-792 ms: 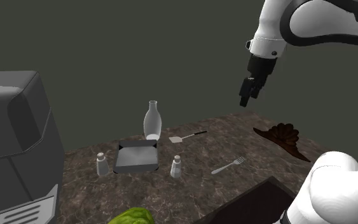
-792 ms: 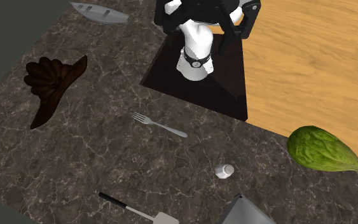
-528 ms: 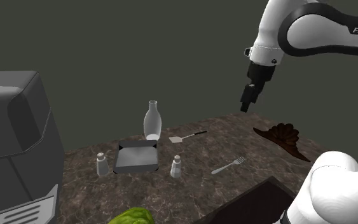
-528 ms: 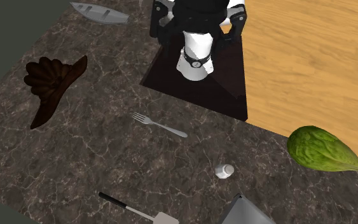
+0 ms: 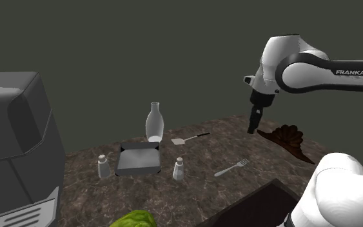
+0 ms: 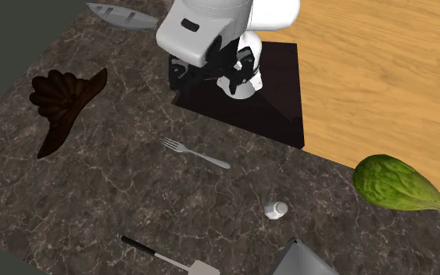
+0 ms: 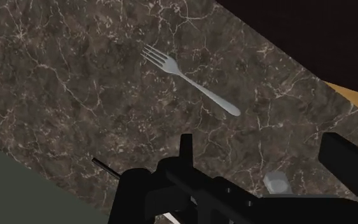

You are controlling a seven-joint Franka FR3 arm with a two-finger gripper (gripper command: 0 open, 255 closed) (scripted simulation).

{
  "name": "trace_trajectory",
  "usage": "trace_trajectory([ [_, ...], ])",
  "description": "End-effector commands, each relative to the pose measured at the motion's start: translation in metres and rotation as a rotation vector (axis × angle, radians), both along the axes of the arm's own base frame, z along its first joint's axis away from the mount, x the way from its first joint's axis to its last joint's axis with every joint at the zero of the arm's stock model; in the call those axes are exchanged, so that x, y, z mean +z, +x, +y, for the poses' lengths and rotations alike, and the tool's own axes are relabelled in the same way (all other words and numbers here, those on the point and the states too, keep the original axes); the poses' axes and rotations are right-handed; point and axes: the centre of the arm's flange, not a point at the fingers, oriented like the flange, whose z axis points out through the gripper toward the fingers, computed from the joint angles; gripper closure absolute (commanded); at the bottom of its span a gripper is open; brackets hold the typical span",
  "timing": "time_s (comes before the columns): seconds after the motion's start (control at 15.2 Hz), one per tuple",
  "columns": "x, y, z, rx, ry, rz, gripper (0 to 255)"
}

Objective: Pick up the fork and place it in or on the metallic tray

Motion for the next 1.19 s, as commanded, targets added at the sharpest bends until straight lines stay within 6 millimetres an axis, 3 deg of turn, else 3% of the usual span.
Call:
trace_trajectory([
  [0.0,-0.027,0.002,-0.010,0.075,0.002,0.008,0],
  [1.12,-0.234,0.027,-0.099,0.657,0.020,0.082,0],
])
